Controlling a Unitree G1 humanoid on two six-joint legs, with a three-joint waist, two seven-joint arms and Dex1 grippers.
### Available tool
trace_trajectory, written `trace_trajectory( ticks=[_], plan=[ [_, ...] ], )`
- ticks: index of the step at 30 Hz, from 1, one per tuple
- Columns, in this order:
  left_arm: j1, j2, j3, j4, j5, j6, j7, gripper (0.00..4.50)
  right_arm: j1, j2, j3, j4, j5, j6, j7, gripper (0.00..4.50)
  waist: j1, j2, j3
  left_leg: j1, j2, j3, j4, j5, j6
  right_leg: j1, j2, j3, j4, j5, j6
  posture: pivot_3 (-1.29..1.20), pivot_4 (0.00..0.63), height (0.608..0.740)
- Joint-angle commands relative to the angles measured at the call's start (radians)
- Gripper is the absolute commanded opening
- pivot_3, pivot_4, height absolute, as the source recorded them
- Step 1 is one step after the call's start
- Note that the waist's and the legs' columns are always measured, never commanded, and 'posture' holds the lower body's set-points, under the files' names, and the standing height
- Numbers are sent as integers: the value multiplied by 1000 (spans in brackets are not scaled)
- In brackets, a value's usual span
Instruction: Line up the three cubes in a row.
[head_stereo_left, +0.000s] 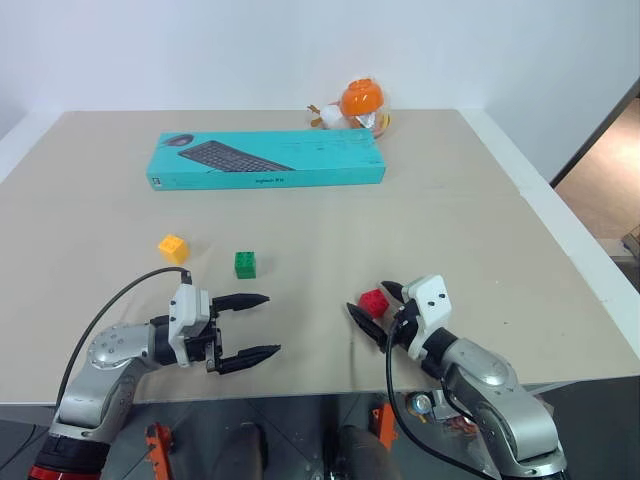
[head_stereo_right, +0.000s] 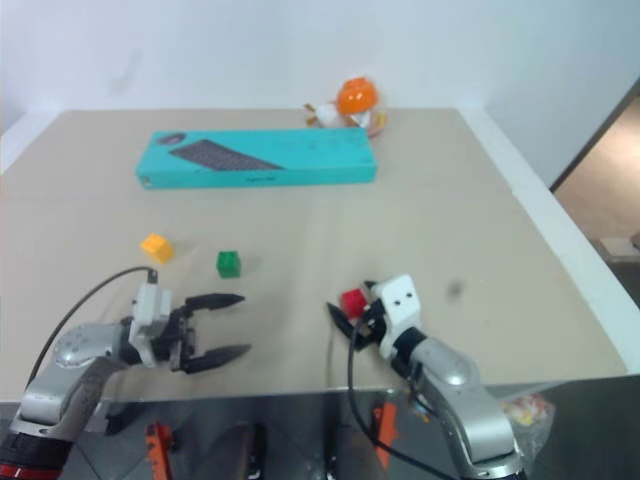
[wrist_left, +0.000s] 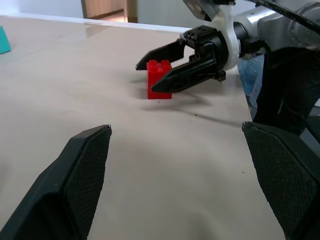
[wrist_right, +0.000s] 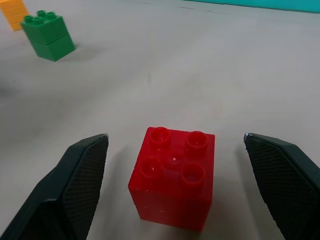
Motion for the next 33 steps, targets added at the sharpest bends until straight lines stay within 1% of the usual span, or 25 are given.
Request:
trace_trajectory(
  ticks=[1,3,7,8,10,14,16,19,23,27,29,31,33],
  plan=[
    [-16,0,3,-22,-2,-4,7,4445,-5,15,-17,-41,3,12,-25,4243,0,0,0,0,0,0,0,0,0,0,0,0,0,0,0,0,150,740],
    [-20,1,3,-23,-3,-1,9,4500,-5,21,-16,-41,0,19,-36,3760,0,0,0,0,0,0,0,0,0,0,0,0,0,0,0,0,150,740],
    [-30,2,3,-22,-2,7,16,4500,1,30,-16,-44,-3,25,-53,2329,0,0,0,0,0,0,0,0,0,0,0,0,0,0,0,0,150,740],
    [-31,3,3,-22,-1,8,17,4500,3,29,-15,-44,-4,24,-54,2063,0,0,0,0,0,0,0,0,0,0,0,0,0,0,0,0,150,740],
    [-32,3,3,-22,-1,8,18,4500,7,28,-12,-46,-6,23,-54,1292,0,0,0,0,0,0,0,0,0,0,0,0,0,0,0,0,150,740],
    [-29,5,-1,-29,1,9,22,4500,6,-2,-8,-57,-12,19,-24,1298,0,0,0,0,0,0,0,0,0,0,0,0,0,0,0,0,150,740],
    [-28,6,-1,-33,-1,13,24,4500,-21,-35,-15,-52,15,17,36,1298,0,0,0,0,0,0,0,0,0,0,0,0,0,0,0,0,150,740],
    [-30,13,1,-26,-2,18,19,4500,-139,-106,-20,19,69,6,181,1298,-3,0,0,0,0,0,0,0,0,-1,0,0,0,0,0,0,150,740],
    [-30,26,1,-11,5,13,0,4500,-345,-187,38,194,99,-36,426,1298,-3,0,0,3,-1,0,1,1,2,0,2,2,0,1,-1,0,150,740],
    [-35,31,10,4,20,-6,-3,4500,-541,-193,127,414,62,-124,629,1298,-1,0,0,3,0,0,1,1,2,0,3,1,0,1,-2,0,150,740],
    [-33,28,18,7,33,-22,7,4500,-604,-183,167,501,40,-163,699,1298,-1,0,0,2,0,0,0,1,2,0,4,2,0,2,-2,0,150,740],
    [-28,18,31,7,50,-41,42,4500,-654,-163,203,596,7,-224,750,1298,-1,0,0,2,0,0,-1,1,2,0,5,3,0,4,2,0,150,740],
    [-17,10,42,1,79,-55,93,4500,-686,-142,229,663,-18,-270,792,1298,-1,0,0,0,0,-1,-1,1,2,-1,5,4,0,3,2,0,150,740]
  ],
)
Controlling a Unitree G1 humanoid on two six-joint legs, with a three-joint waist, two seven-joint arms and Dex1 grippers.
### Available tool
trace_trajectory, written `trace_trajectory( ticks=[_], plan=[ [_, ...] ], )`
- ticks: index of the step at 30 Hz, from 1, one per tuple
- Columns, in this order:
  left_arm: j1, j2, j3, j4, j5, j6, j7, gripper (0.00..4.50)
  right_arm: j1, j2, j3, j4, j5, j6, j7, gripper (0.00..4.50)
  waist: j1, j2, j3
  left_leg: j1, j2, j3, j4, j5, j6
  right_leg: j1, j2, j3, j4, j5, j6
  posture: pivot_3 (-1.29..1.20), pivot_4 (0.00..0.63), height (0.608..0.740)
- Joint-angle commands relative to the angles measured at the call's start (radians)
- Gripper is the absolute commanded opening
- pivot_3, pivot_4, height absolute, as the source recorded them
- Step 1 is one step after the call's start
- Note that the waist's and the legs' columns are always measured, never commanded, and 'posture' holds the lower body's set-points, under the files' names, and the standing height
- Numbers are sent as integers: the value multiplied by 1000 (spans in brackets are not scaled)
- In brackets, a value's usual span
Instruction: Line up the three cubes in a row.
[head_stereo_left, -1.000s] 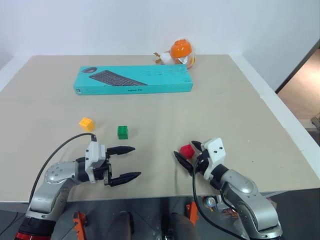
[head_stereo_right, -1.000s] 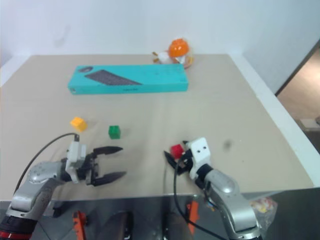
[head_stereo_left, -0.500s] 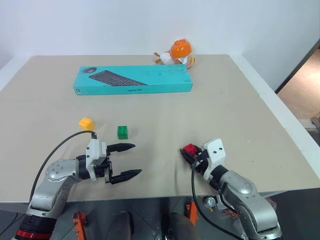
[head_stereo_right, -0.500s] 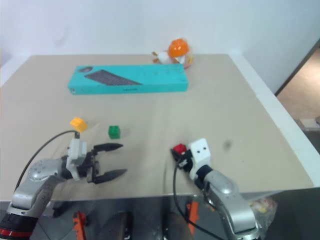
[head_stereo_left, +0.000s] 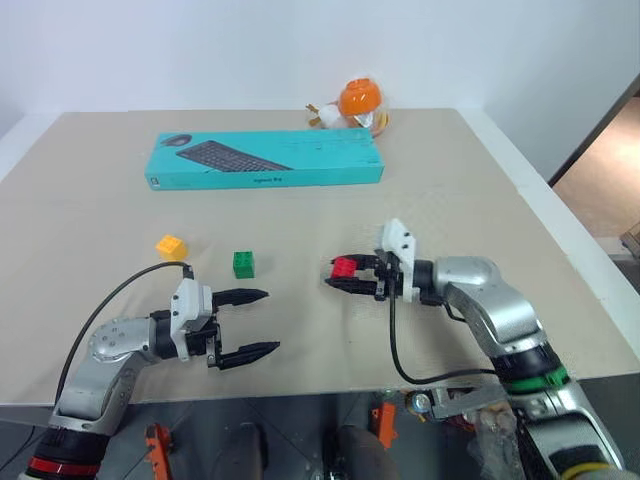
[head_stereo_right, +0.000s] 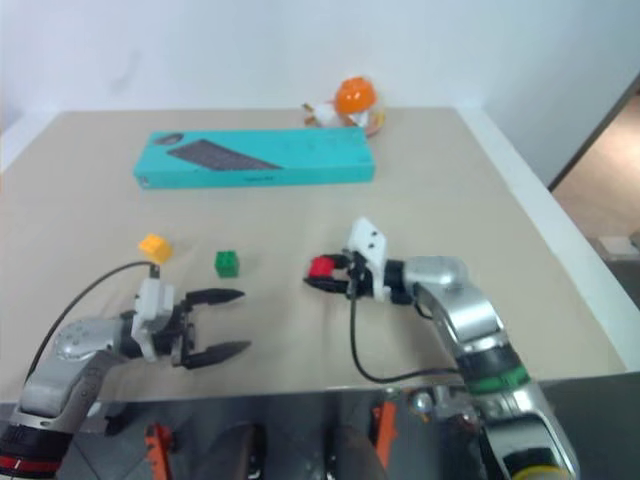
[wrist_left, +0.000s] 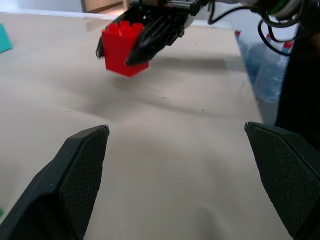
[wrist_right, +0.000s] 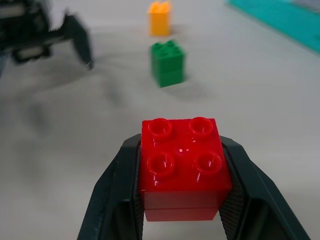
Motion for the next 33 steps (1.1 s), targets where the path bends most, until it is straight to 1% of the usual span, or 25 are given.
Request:
trace_trajectory(
  ticks=[1,9,17,23,24,25,26,29,31,33],
  plan=[
    [20,-7,41,-27,47,-38,88,4500,-55,31,41,99,-41,-96,91,1298,0,0,0,0,0,0,0,0,0,0,0,1,0,0,0,0,150,740],
    [87,-17,49,-96,66,-25,198,4500,-100,105,55,203,-85,-190,138,1298,0,0,0,1,0,1,1,-1,0,0,-1,0,0,1,1,0,150,740],
    [90,-20,28,-113,73,-24,226,4500,-136,132,51,296,-121,-229,155,1298,0,0,0,2,1,3,1,1,0,0,0,0,1,3,0,0,150,740],
    [82,-21,24,-110,76,-17,234,4500,-144,142,42,352,-140,-218,150,1298,0,0,0,2,1,4,0,0,-1,-1,0,1,1,3,0,0,150,740],
    [80,-20,23,-108,76,-17,235,4500,-144,141,42,354,-143,-216,151,1798,0,0,0,2,1,4,0,0,-1,-1,0,1,1,3,0,0,150,740],
    [78,-20,22,-106,77,-17,236,4500,-143,141,41,355,-145,-217,152,2397,0,0,0,2,2,4,0,0,-1,-1,0,1,1,3,0,0,150,740],
    [77,-20,22,-105,77,-17,236,4500,-143,140,41,355,-147,-218,154,2667,0,0,0,2,2,4,0,0,-1,-1,0,1,1,3,0,0,150,740],
    [70,-23,24,-101,75,-8,249,4500,-137,135,37,327,-146,-207,154,3695,0,0,0,2,2,4,0,0,-1,-1,0,1,1,3,0,0,150,740],
    [71,-28,35,-104,74,-4,269,4500,-129,134,23,269,-127,-177,144,4387,0,0,0,2,2,5,0,0,-1,-1,0,2,1,3,0,0,150,740],
    [80,-35,51,-112,76,-9,296,4500,-120,131,2,201,-102,-138,131,4473,0,0,0,2,2,6,0,0,-1,-1,0,2,1,3,0,0,150,740]
  ],
)
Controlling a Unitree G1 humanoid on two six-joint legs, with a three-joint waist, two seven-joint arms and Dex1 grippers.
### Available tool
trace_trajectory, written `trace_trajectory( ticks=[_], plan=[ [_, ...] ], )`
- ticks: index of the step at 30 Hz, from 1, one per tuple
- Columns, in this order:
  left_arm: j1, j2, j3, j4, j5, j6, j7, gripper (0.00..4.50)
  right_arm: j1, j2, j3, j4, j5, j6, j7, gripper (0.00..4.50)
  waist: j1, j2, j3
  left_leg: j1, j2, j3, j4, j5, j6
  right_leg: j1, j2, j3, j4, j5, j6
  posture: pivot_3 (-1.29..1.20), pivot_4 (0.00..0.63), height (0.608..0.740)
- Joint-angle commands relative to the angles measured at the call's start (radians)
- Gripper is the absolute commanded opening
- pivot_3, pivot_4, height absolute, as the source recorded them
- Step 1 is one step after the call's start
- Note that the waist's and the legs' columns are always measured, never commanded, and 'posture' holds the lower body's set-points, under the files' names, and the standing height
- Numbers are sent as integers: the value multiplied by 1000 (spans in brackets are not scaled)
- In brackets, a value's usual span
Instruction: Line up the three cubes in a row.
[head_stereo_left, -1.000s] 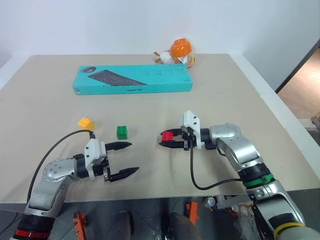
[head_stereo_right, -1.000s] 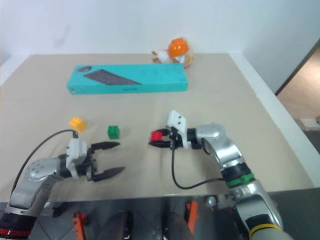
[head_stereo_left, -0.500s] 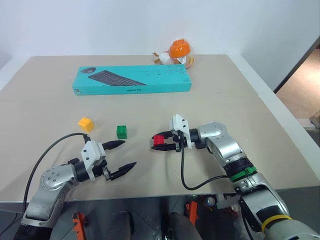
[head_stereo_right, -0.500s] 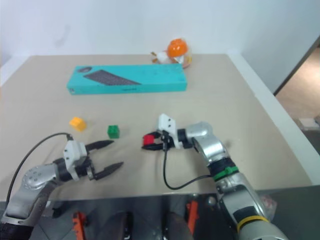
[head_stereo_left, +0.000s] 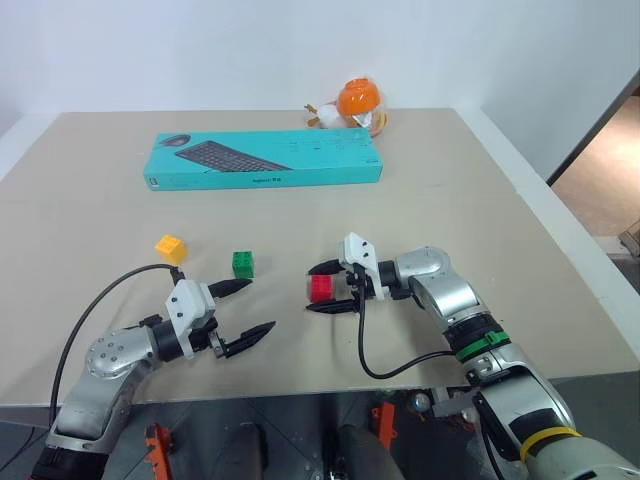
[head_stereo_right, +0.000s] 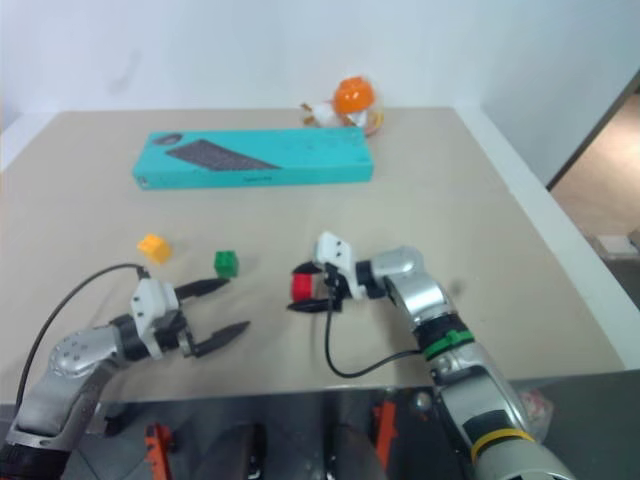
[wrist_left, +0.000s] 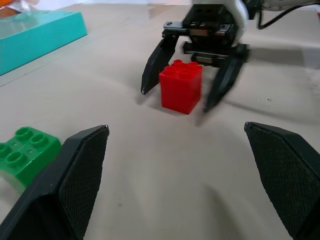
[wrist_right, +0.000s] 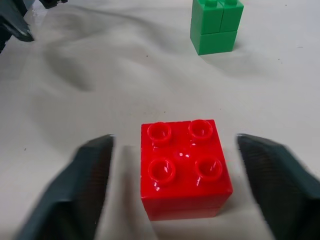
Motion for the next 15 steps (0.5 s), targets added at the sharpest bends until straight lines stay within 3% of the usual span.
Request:
trace_trajectory(
  ticks=[1,9,15],
  plan=[
    [8,-12,48,-40,-2,-16,51,4500,3,-10,-62,-153,59,60,-21,4473,0,0,0,0,0,0,0,0,0,0,0,0,0,0,0,0,150,740],
    [52,-106,172,-88,88,-41,329,4500,89,-35,-182,-461,159,219,-167,4473,0,0,0,0,1,1,0,0,0,0,0,4,0,0,0,0,150,740],
    [73,-224,148,-128,135,60,514,4500,157,-48,-216,-569,164,227,-258,4473,0,0,0,1,0,5,0,0,0,0,-1,9,0,1,2,0,150,740]
  ],
)
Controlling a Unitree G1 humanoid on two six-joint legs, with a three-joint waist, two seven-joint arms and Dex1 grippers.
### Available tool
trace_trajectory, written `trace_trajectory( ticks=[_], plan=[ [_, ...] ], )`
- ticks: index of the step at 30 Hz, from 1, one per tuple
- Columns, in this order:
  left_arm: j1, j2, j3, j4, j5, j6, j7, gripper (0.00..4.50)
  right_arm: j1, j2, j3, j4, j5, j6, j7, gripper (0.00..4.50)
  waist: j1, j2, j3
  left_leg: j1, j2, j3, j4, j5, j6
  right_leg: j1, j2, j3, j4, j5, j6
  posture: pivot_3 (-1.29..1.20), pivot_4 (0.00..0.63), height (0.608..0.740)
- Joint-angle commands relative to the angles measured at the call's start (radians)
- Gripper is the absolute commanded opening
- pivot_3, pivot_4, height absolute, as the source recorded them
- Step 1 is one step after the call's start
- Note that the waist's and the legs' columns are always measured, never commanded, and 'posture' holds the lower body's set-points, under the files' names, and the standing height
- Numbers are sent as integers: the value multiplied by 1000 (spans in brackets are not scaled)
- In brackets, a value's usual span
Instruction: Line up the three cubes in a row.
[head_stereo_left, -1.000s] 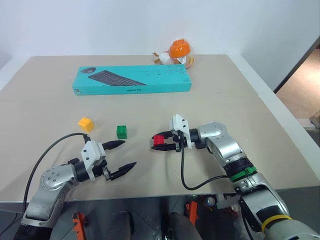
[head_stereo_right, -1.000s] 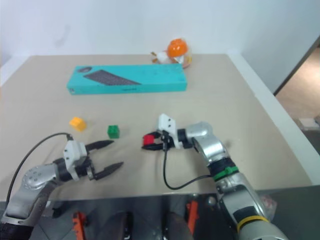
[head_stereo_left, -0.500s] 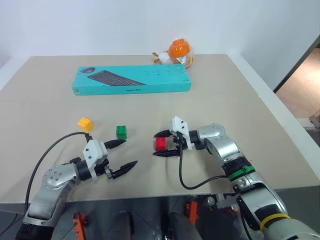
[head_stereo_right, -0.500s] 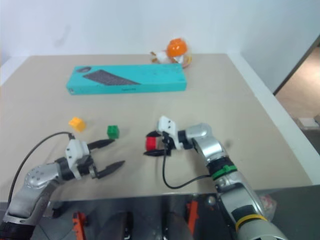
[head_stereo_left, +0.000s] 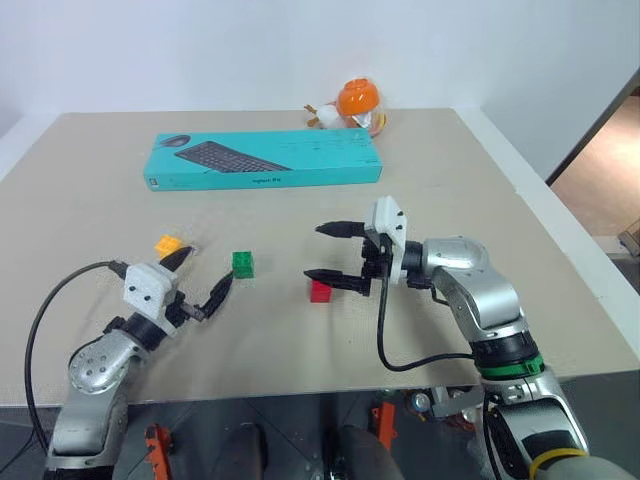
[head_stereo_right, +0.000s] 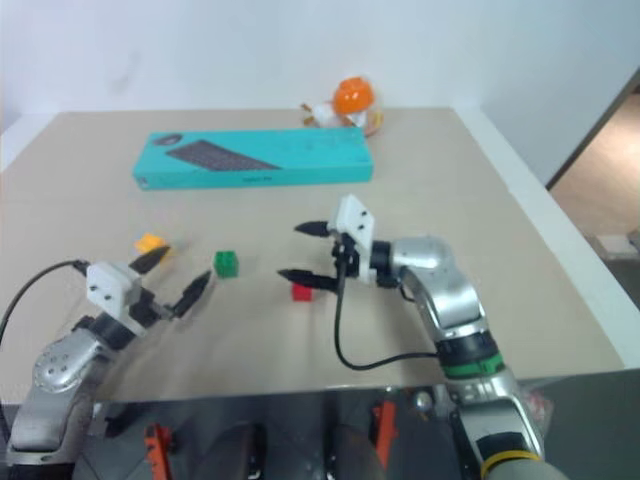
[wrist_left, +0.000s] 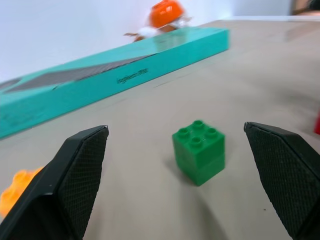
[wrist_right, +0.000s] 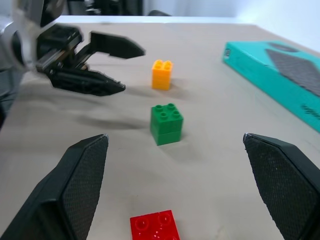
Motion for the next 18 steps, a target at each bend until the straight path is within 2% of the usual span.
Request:
trace_trajectory(
  ticks=[1,7,18],
  plan=[
    [-6,-39,-15,-50,14,79,93,4500,14,-14,-41,-77,18,-6,-44,4473,0,0,0,0,0,1,0,0,0,0,0,1,0,0,1,0,150,740],
    [-40,-71,-81,-69,-4,194,112,4500,23,-27,-54,-83,8,-31,-90,4473,0,0,0,0,0,1,1,0,0,0,1,1,0,2,1,0,150,740],
    [-107,-86,-117,-16,13,255,133,4500,42,-37,-41,-123,60,-1,-83,4473,0,0,0,0,0,0,0,0,0,-1,2,1,0,2,1,0,150,740]
  ],
)
